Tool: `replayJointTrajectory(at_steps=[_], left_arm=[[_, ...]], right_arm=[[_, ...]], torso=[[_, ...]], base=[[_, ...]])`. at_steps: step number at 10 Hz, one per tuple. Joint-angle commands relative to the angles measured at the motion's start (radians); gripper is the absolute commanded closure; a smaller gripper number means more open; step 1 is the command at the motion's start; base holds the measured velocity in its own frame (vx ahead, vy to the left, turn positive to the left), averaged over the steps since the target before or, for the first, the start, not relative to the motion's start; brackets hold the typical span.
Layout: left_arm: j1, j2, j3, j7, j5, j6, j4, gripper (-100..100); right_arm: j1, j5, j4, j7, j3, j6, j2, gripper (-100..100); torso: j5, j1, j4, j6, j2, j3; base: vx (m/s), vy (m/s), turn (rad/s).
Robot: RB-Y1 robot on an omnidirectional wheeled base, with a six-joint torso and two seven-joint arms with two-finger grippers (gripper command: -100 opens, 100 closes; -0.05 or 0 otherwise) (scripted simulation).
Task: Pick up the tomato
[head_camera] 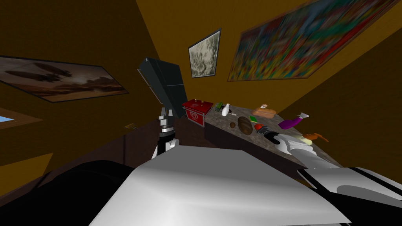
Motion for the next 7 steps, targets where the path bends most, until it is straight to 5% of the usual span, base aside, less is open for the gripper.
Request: replayJointTrajectory(at_steps=[1,2,3,7], left_arm=[[0.0,0.0,0.0,0.0,0.0,0.0,0.0,0],[0.0,0.0,0.0,0.0,0.0,0.0,0.0,0],[0.0,0.0,0.0,0.0,0.0,0.0,0.0,0],[0.0,0.0,0.0,0.0,0.0,0.0,0.0,0]], right_arm=[[0.0,0.0,0.0,0.0,0.0,0.0,0.0,100],[0.0,0.0,0.0,0.001,0.001,0.0,0.0,0],[0.04,0.02,-0.041,-0.017,-0.021,0.006,-0.004,100],[0.144,0.061,-0.152,-0.069,-0.065,0.028,-0.017,100]], torso=[[0.0,0.0,0.0,0.0,0.0,0.0],[0.0,0.0,0.0,0.0,0.0,0.0],[0.0,0.0,0.0,0.0,0.0,0.0],[0.0,0.0,0.001,0.001,-0.003,-0.001]], base=[[0.0,0.0,0.0],[0.0,0.0,0.0],[0.042,0.005,-0.03],[0.068,0.002,-0.042]])
